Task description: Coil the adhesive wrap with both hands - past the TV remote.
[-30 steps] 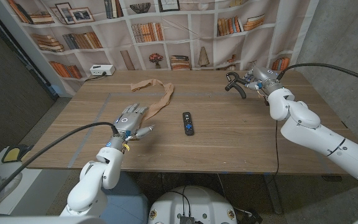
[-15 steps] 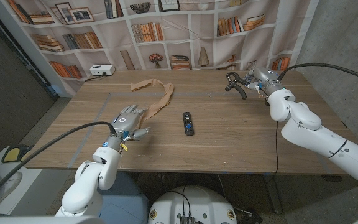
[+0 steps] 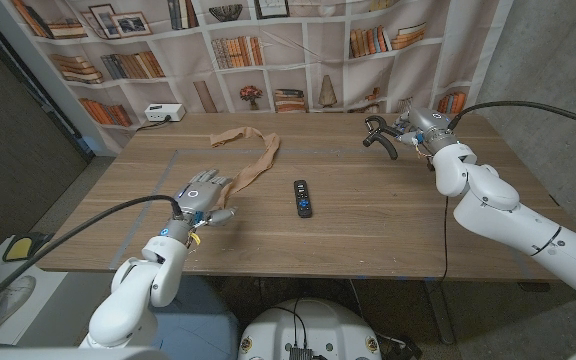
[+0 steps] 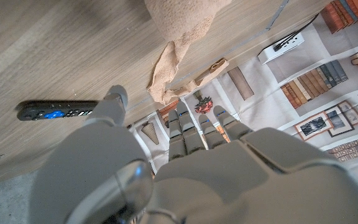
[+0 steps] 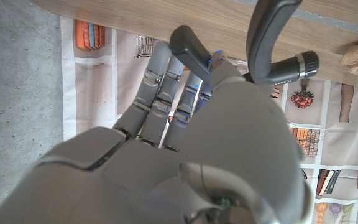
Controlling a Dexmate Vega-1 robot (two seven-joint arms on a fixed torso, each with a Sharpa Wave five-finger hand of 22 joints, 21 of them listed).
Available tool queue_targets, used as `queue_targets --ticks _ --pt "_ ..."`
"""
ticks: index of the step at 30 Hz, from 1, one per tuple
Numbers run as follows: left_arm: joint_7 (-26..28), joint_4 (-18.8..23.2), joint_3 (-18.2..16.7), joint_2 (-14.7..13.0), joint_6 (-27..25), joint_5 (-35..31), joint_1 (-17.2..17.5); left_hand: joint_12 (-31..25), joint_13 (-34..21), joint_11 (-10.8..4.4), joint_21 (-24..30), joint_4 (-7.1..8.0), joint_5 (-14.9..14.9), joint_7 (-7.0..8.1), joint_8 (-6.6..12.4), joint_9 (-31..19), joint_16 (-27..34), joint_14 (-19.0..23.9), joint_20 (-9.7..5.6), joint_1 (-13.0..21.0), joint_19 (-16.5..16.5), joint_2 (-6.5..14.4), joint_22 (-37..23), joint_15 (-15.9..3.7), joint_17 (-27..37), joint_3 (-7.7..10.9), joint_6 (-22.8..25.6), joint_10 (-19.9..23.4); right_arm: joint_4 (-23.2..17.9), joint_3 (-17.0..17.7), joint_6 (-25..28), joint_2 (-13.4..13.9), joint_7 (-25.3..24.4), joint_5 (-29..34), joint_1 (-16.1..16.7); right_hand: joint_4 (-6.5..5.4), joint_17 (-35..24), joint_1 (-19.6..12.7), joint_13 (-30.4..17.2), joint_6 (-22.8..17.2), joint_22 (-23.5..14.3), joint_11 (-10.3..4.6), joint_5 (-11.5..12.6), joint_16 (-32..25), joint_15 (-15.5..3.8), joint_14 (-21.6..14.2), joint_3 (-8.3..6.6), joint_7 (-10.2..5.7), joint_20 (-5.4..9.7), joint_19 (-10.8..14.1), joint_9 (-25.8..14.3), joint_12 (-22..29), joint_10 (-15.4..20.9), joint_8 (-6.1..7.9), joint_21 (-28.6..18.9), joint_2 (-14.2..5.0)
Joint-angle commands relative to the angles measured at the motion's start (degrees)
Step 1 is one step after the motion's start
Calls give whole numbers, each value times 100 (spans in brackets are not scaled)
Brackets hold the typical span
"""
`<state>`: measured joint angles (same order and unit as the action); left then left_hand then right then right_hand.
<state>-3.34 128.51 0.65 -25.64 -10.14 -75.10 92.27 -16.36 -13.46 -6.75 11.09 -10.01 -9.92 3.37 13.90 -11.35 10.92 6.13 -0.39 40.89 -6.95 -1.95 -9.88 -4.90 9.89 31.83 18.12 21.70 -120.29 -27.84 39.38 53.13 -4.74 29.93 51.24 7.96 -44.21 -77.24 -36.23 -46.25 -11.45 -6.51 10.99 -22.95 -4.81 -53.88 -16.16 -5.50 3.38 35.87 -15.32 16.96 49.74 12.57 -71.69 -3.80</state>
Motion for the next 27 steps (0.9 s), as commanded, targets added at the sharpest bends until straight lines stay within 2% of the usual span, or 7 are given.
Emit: queue_targets --ticks 1,27 --pt "-145 58 -112 -9 66 -91 52 -13 -22 61 -20 28 2 7 -26 -27 -15 -28 30 32 -1 -34 -4 27 9 -23 -27 5 -5 -36 24 -3 26 20 -36 114 -19 -264 -44 -29 4 -46 34 2 -881 -337 -430 -18 717 -37 -10 1 79 1 -50 -310" --pt "-282 -27 -271 20 111 -134 101 1 -55 81 -32 73 1 15 -64 -29 -17 -80 98 45 66 -35 -7 83 12 -112 -34 10 1 -201 171 -108 125 154 -131 115 -59 -244 -58 -28 56 -50 35 40 -880 -355 -466 -17 710 -83 -17 -29 96 -9 -156 -297"
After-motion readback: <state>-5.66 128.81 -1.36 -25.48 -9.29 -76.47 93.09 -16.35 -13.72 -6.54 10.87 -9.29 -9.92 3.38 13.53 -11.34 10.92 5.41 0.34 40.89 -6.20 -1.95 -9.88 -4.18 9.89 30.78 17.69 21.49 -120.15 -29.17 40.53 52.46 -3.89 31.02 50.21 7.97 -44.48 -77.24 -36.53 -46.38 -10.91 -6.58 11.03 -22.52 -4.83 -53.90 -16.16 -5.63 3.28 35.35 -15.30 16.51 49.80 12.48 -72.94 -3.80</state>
